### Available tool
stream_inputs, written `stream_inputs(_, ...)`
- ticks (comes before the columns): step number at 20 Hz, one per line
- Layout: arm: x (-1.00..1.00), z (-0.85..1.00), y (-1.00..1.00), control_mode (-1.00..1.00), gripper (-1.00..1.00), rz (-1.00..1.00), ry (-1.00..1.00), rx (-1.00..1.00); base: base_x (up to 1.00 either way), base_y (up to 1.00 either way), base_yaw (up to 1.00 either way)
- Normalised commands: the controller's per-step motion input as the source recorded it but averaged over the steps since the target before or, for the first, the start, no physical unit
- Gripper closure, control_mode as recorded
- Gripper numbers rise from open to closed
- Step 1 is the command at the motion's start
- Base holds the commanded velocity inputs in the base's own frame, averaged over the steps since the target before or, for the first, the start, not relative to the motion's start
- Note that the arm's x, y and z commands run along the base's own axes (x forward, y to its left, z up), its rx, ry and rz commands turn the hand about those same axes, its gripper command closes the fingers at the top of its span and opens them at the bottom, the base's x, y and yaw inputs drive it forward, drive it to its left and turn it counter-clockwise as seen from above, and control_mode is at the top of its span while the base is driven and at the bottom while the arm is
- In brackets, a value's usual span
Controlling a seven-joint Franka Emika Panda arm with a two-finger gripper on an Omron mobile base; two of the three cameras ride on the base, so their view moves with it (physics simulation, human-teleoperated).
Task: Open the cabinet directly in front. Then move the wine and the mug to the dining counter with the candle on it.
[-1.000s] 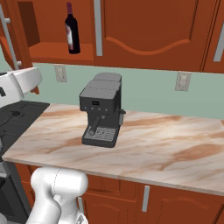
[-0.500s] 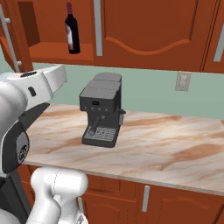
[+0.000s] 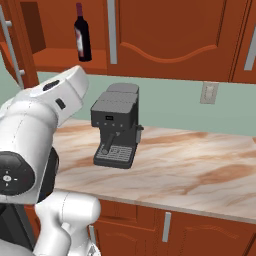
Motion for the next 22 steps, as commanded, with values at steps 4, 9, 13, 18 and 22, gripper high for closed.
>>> stream_inputs(4, 0.00, -0.06, -0.13, -1.00, -1.00, 0.14, -0.23, -0.20, 0.00, 0.00, 0.00)
stream_inputs(9, 0.05, -0.19, -0.02, -1.00, -1.00, 0.12, -0.26, -0.20, 0.00, 0.00, 0.00)
stream_inputs(13, 0.26, -0.31, 0.00, -1.00, -1.00, 0.07, -0.19, -0.23, 0.00, 0.00, 0.00)
stream_inputs(18, 0.29, -0.26, 0.00, -1.00, -1.00, 0.01, -0.14, -0.25, 0.00, 0.00, 0.00)
stream_inputs(22, 0.19, -0.04, 0.00, -1.00, -1.00, 0.00, -0.08, -0.26, 0.00, 0.00, 0.00)
